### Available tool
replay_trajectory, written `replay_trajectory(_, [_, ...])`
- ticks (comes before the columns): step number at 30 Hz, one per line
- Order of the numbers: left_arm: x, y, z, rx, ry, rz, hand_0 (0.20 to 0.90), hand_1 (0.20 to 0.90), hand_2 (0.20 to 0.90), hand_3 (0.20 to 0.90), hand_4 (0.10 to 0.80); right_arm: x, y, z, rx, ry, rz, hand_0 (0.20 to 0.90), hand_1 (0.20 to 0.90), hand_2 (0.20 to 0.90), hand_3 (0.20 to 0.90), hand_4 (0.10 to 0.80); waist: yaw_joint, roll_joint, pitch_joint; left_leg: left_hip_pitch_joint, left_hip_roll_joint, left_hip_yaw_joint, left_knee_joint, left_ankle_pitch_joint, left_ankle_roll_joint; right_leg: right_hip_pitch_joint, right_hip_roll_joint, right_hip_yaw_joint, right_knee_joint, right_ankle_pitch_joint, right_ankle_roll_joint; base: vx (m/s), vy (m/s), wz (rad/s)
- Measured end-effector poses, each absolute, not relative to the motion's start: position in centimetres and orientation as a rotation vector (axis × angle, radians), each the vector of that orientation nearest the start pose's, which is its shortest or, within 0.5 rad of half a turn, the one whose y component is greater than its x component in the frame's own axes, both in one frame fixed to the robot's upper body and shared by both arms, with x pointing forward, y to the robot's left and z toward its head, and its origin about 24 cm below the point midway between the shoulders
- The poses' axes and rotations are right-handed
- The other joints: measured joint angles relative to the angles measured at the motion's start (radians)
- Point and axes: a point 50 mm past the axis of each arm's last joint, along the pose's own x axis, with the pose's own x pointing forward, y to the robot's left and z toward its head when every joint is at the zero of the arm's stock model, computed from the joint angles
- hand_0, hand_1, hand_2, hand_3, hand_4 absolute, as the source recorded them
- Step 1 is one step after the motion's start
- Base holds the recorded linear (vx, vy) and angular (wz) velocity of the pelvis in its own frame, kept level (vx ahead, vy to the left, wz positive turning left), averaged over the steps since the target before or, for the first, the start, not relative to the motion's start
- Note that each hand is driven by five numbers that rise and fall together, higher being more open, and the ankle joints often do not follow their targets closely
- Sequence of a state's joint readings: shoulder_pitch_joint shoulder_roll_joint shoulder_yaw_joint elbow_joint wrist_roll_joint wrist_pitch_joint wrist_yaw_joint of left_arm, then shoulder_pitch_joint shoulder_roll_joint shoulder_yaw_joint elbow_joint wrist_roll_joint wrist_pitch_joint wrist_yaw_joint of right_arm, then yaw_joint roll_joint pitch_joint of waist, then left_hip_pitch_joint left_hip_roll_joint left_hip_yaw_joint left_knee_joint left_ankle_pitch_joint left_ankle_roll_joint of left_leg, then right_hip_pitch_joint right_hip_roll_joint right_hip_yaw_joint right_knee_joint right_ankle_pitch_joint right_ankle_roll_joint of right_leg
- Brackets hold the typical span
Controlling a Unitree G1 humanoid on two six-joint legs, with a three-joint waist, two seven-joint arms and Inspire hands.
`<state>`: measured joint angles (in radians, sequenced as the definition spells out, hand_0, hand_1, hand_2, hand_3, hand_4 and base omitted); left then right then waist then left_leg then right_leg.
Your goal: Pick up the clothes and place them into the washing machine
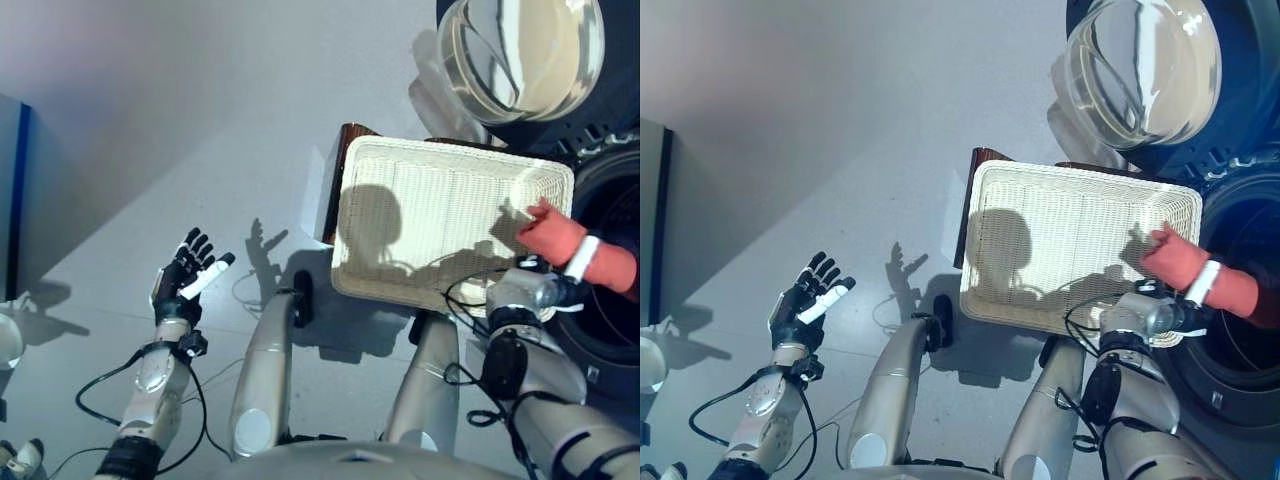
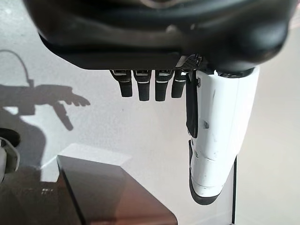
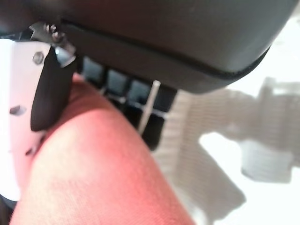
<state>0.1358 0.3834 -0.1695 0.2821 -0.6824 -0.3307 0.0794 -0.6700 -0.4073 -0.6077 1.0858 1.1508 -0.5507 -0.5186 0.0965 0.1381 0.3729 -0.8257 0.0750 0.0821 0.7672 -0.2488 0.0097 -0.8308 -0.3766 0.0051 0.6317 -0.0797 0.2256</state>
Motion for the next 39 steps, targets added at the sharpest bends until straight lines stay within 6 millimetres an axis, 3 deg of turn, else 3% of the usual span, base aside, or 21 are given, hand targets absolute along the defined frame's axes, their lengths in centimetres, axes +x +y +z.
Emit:
replay_trajectory(4, [19.7,22.3,-2.4,-0.264,0.172,0.149,0.900,0.900,0.900,0.900,0.800,26.8,-39.6,7.0,1.203,-0.370,-1.505,0.200,0.200,0.200,0.200,0.300,0.005,0.040,-0.026,-0.005,-0.004,0.002,0.000,0.007,-0.017,-0.030,0.008,0.023,0.017,0.003,-0.004,0.029,0.016,-0.10])
replay_trajectory(8, [19.6,21.6,-2.5,-0.271,0.184,0.108,0.900,0.900,0.900,0.900,0.800,25.8,-41.8,9.3,1.255,-0.458,-1.581,0.200,0.200,0.200,0.200,0.300,-0.001,0.060,-0.039,-0.004,-0.004,0.012,-0.003,-0.005,-0.012,-0.055,0.009,0.043,0.036,-0.011,-0.008,-0.007,0.016,-0.09])
replay_trajectory(11, [19.6,21.5,-2.1,-0.280,0.166,0.096,0.900,0.900,0.900,0.900,0.800,24.8,-43.1,10.3,1.275,-0.498,-1.634,0.200,0.200,0.200,0.200,0.300,0.002,0.071,-0.046,-0.004,-0.006,0.012,-0.001,0.003,-0.025,-0.066,0.011,0.052,0.046,-0.008,-0.009,-0.001,0.010,-0.05])
replay_trajectory(20, [19.2,21.5,-2.2,-0.312,0.180,0.107,0.900,0.900,0.900,0.900,0.800,23.3,-45.0,12.5,1.319,-0.569,-1.705,0.200,0.200,0.200,0.200,0.300,0.000,0.102,-0.066,-0.007,-0.007,0.018,-0.004,-0.008,-0.029,-0.094,0.010,0.065,0.070,-0.021,-0.002,0.011,0.014,-0.02])
replay_trajectory(23, [19.1,21.4,-1.9,-0.320,0.169,0.103,0.900,0.900,0.900,0.900,0.800,23.3,-45.1,13.2,1.343,-0.604,-1.722,0.208,0.208,0.208,0.208,0.306,0.000,0.106,-0.069,-0.021,-0.005,0.019,-0.002,-0.013,-0.027,-0.113,0.012,0.066,0.077,-0.034,-0.014,0.000,0.000,0.00])
replay_trajectory(24, [19.1,21.4,-1.9,-0.320,0.171,0.103,0.900,0.900,0.900,0.900,0.800,23.3,-45.1,13.2,1.348,-0.606,-1.725,0.313,0.313,0.313,0.313,0.380,0.003,0.106,-0.069,-0.022,-0.005,0.019,-0.001,-0.010,-0.033,-0.116,0.015,0.070,0.077,-0.033,-0.015,-0.084,0.013,-0.05])
replay_trajectory(25, [19.1,21.5,-2.0,-0.321,0.172,0.105,0.900,0.900,0.900,0.900,0.800,23.4,-45.0,13.3,1.348,-0.613,-1.723,0.900,0.900,0.900,0.900,0.800,0.002,0.106,-0.069,-0.022,-0.003,0.020,-0.002,-0.014,-0.032,-0.118,0.016,0.072,0.077,-0.033,-0.015,0.007,0.005,-0.10])
replay_trajectory(29, [19.1,21.5,-1.9,-0.338,0.170,0.111,0.900,0.900,0.900,0.900,0.800,23.4,-45.0,13.4,1.347,-0.617,-1.717,0.900,0.900,0.900,0.900,0.800,0.001,0.106,-0.069,-0.021,0.000,0.017,0.001,-0.019,-0.037,-0.122,0.022,0.072,0.082,-0.025,-0.007,0.002,0.002,-0.06])
replay_trajectory(31, [19.1,21.5,-1.9,-0.341,0.170,0.113,0.900,0.900,0.900,0.900,0.800,23.5,-44.9,13.3,1.346,-0.615,-1.715,0.900,0.900,0.900,0.900,0.800,-0.001,0.106,-0.069,-0.020,0.002,0.016,0.000,-0.025,-0.034,-0.118,0.022,0.068,0.079,-0.037,-0.019,-0.036,0.001,0.00])
replay_trajectory(33, [19.2,21.5,-1.9,-0.345,0.169,0.114,0.900,0.900,0.900,0.900,0.800,23.5,-44.9,13.4,1.345,-0.617,-1.711,0.900,0.900,0.900,0.900,0.800,0.000,0.105,-0.069,-0.020,0.001,0.013,0.000,-0.023,-0.038,-0.119,0.024,0.070,0.080,-0.026,-0.006,0.000,0.000,0.00])
replay_trajectory(34, [19.1,21.5,-2.0,-0.345,0.171,0.116,0.900,0.900,0.900,0.900,0.800,23.6,-44.8,13.3,1.333,-0.607,-1.711,0.900,0.900,0.900,0.900,0.800,0.000,0.105,-0.069,-0.020,0.001,0.012,-0.002,-0.023,-0.038,-0.117,0.024,0.069,0.076,-0.032,-0.016,0.000,0.000,0.00])
replay_trajectory(39, [19.1,21.5,-2.0,-0.347,0.172,0.114,0.900,0.900,0.900,0.900,0.800,23.7,-44.7,12.5,1.299,-0.559,-1.695,0.900,0.900,0.900,0.900,0.800,-0.004,0.104,-0.068,-0.003,0.000,0.002,-0.020,-0.012,-0.039,-0.082,0.025,0.055,0.046,-0.016,-0.005,-0.002,-0.007,0.03])
